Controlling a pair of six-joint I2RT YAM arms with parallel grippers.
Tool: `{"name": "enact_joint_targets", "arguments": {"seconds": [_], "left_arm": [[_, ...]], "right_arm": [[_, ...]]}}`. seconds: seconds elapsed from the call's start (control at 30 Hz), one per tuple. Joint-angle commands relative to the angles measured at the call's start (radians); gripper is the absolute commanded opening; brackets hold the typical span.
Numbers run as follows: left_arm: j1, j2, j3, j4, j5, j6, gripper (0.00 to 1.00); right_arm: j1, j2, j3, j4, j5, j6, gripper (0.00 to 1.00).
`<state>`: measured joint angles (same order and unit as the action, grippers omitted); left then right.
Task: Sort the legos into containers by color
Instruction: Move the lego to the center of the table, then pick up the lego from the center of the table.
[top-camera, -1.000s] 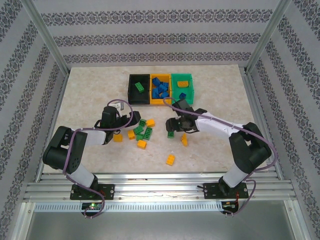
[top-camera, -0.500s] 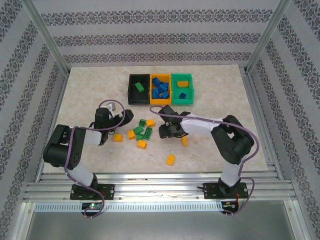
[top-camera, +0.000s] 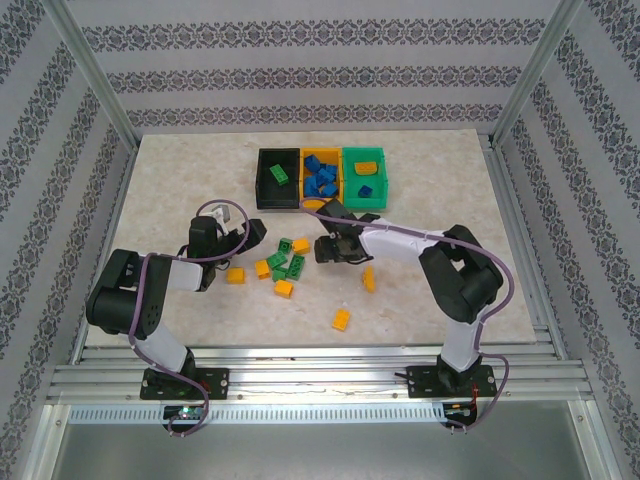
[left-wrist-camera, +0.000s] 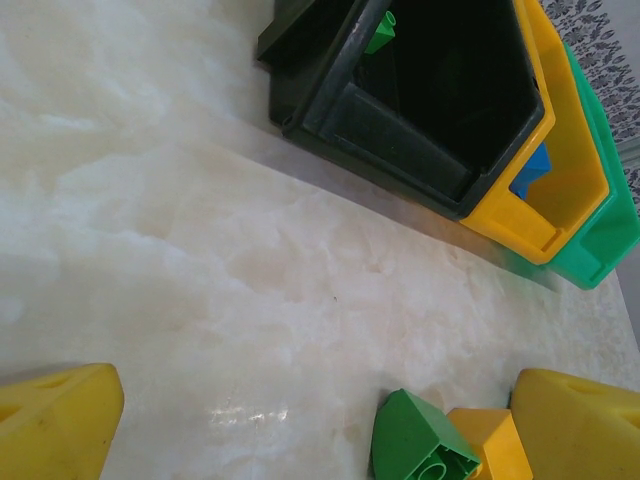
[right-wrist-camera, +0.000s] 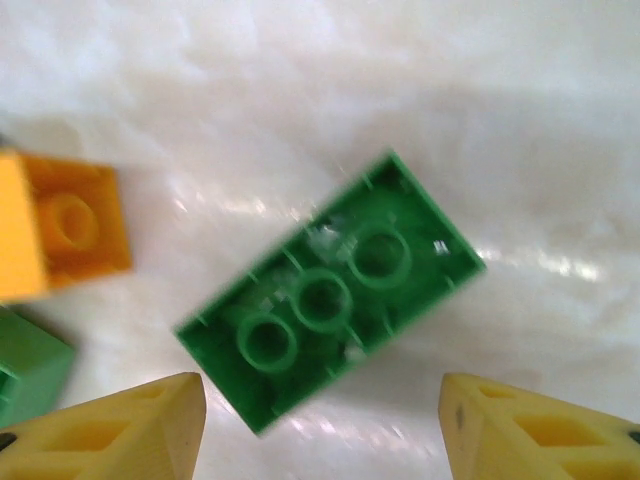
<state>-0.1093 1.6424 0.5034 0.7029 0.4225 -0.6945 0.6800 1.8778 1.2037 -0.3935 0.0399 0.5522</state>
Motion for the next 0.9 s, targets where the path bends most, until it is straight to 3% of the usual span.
{"name": "enact_joint_targets", "arguments": {"seconds": [0.0,0.3,0.37,0.47,0.57,0.87], "left_arm": [[0.01,-0.034,0.0,-0.029,0.009,-0.01,1.0],[0.01,-0.041,-0.008,-0.013,0.017,-0.016,1.0],[0.009,-0.039,-0.007,-0.013,0.016,-0.016,1.0],[0.008,-0.041,-0.009,-0.013,0.016,-0.02,1.0],[0.008,-0.039,-0.006,-0.011,0.019,-0.017,1.0],[0.008,-0.016,-0.003,0.002,0.032,-0.036,1.0]], "right_arm": [[-0.006,0.053,0.065,0.021,-0.028,0.014,0.65],[-0.033,0.151,0.148,-0.017,0.043,0.003,0.64],[-0.033,0.167,0.17,-0.032,0.052,-0.013,0.58],[-0.028,0.173,0.185,-0.044,0.068,-0.033,0.4],[-0.024,0.159,0.183,-0.037,0.062,-0.041,0.34],[-0.005,0.181,0.371,-0.043,-0.006,-0.109,0.34]]}}
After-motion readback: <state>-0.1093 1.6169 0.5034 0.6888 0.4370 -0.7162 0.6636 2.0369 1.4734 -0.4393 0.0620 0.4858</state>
